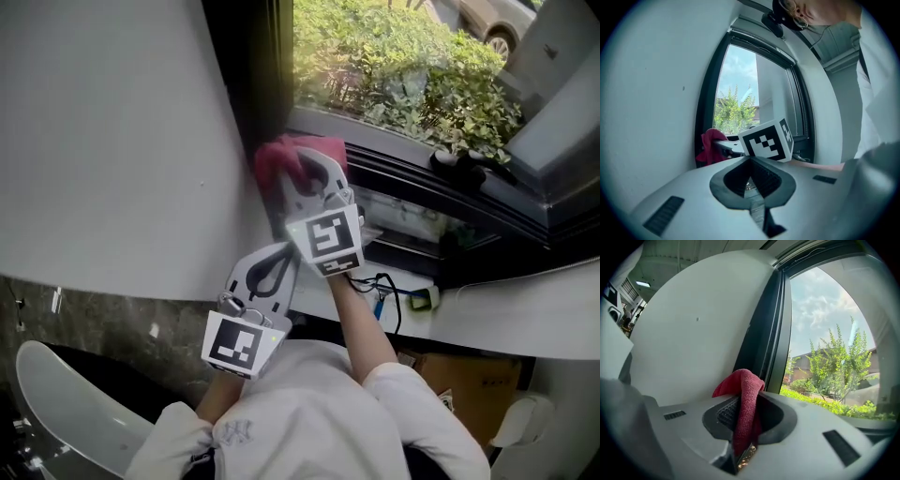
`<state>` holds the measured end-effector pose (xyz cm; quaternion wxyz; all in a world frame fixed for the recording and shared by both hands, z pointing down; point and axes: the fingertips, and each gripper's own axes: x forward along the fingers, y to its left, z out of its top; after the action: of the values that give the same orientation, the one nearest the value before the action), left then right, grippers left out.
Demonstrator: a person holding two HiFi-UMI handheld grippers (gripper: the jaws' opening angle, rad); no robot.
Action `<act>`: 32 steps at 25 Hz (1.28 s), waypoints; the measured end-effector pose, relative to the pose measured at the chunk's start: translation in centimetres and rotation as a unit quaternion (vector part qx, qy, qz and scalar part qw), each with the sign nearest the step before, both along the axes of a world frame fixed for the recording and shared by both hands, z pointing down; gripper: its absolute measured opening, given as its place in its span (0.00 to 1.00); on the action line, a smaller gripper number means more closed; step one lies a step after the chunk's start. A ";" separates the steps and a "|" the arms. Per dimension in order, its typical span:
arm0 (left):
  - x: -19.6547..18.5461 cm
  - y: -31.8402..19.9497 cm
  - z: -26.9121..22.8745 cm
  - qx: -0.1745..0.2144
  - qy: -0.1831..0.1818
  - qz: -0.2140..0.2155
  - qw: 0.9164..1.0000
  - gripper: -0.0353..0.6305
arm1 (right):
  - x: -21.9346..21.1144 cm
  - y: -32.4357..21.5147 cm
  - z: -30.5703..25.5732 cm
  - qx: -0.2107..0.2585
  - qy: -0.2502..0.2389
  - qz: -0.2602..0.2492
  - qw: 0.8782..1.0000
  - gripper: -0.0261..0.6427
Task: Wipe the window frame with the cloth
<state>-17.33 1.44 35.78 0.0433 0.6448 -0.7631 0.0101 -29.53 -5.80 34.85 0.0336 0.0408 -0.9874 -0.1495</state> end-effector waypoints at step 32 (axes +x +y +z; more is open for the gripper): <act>1.2 -0.8 0.0 -0.001 0.009 0.025 1.000 0.06 | 1.7 -1.8 -0.1 0.007 0.018 0.046 0.999 0.14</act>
<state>-16.17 0.61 35.79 0.0502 0.6634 -0.7465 0.0059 -27.80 -7.57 34.76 0.0577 0.0833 -0.9826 -0.1556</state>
